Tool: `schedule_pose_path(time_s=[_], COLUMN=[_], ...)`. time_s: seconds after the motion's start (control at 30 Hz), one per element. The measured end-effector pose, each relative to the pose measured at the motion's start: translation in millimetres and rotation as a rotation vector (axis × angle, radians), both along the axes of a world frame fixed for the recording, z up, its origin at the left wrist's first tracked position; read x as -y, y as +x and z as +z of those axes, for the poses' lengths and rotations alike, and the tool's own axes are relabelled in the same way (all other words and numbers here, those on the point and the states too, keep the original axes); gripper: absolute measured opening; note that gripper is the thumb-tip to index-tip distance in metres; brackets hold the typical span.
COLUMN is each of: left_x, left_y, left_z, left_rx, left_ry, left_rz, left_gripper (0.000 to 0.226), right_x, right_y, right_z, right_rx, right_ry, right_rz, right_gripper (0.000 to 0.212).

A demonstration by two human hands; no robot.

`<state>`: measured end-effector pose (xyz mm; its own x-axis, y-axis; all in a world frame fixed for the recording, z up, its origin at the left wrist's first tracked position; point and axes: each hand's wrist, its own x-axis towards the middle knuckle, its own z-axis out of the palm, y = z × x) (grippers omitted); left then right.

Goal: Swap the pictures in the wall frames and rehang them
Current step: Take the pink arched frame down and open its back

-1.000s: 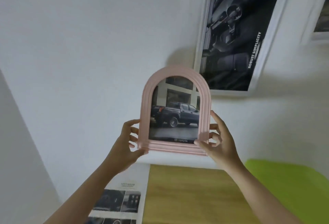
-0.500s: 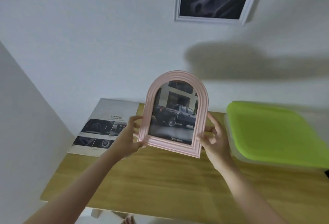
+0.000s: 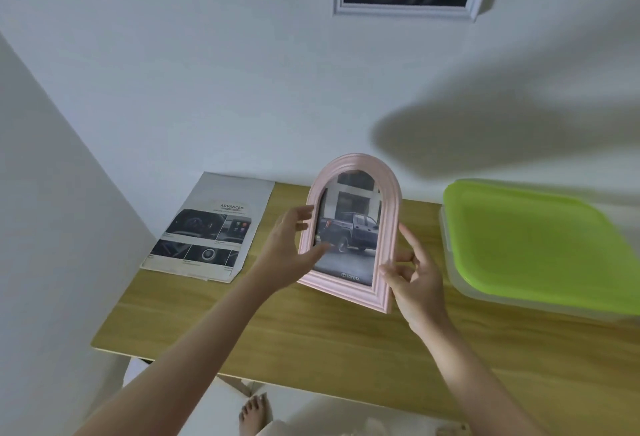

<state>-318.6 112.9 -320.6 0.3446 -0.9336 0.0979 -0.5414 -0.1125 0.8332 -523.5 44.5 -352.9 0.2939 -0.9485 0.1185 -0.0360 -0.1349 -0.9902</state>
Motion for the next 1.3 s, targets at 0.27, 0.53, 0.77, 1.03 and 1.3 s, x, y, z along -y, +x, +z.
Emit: schedule_pose_path(time_s=[0.27,0.53,0.77,1.03,1.3], left_x=[25.6,20.1,12.9,-8.4,-20.1], left_y=[-56.5,-56.0,-44.1,-5.7,10.9], left_z=[48.0,59.3,60.8,56.6,26.4], left_rx=[-0.119,-0.178,-0.295,-0.538,-0.689], left_ry=[-0.061,-0.132,-0.15,-0.162,-0.152], left_rz=[-0.116,0.033,0.13,0.242,0.259], left_gripper=[0.047,0.04,0.04,0.043,0.04], right_x=[-19.7,-31.7,-34.6,-10.2,-9.8], right_y=[9.2,11.7,6.4,-10.1,-10.4], right_z=[2.3,8.5,8.8,-19.6,-32.3], right_rx=[0.045,-0.062,-0.044,-0.208,-0.018], right_ry=[-0.087,-0.349,-0.329,-0.135,0.007], right_rz=[0.053,0.123,0.225,0.031,0.036], right_gripper=[0.056,0.063,0.052,0.056,0.051])
